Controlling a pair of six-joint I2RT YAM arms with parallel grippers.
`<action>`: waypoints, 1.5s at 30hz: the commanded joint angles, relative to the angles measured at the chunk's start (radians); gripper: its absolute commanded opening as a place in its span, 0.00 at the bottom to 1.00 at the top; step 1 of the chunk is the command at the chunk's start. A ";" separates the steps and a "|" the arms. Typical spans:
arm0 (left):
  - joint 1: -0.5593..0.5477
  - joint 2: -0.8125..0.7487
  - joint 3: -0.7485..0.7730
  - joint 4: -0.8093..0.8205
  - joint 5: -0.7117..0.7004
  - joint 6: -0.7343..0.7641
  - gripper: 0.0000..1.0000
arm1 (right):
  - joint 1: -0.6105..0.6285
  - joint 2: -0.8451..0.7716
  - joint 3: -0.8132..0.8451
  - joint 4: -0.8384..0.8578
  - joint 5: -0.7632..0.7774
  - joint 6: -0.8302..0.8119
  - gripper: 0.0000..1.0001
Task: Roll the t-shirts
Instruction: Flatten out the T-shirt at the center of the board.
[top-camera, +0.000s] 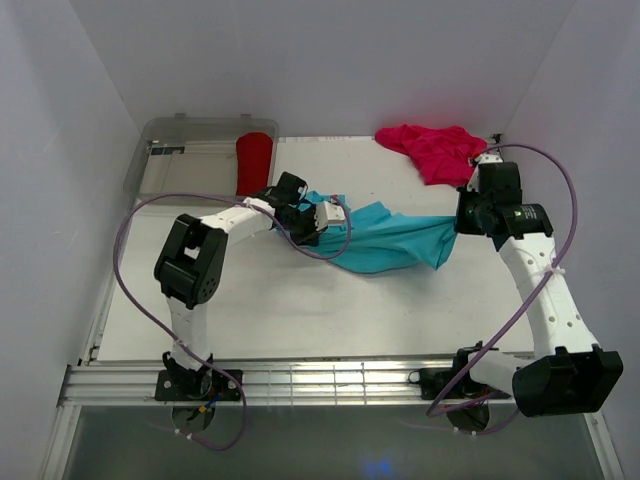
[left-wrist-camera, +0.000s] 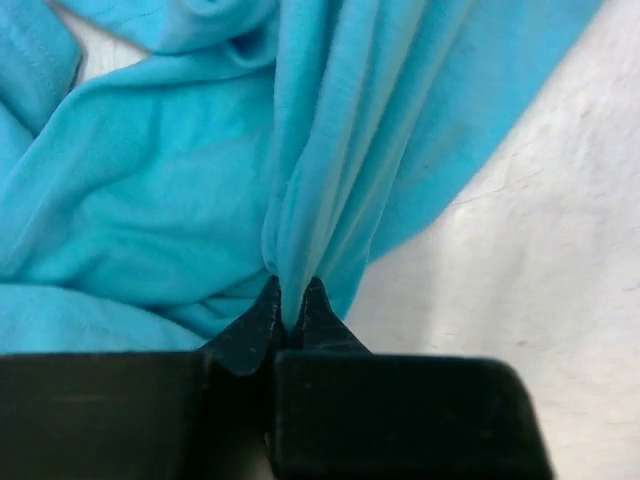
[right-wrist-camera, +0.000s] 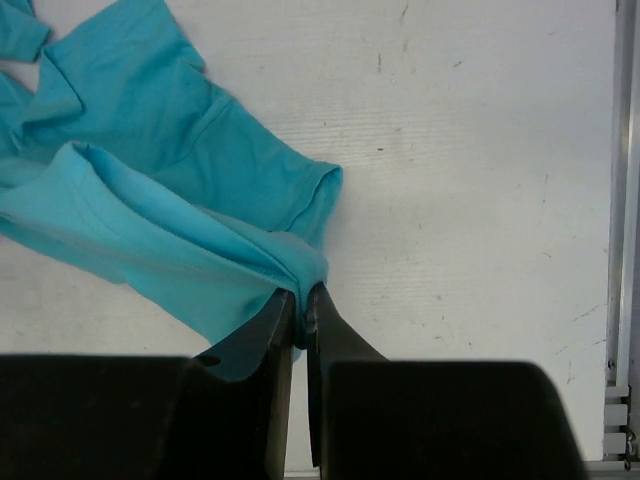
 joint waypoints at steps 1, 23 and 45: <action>0.010 -0.151 -0.022 -0.024 -0.037 -0.015 0.00 | -0.040 -0.049 0.112 0.000 0.041 -0.014 0.08; 0.015 -0.273 0.469 -0.406 -0.226 -0.298 0.00 | -0.040 -0.034 0.471 -0.006 -0.076 -0.063 0.08; -0.023 -0.165 0.450 -0.088 -0.398 -0.275 0.16 | -0.040 0.008 0.262 0.227 0.027 0.015 0.08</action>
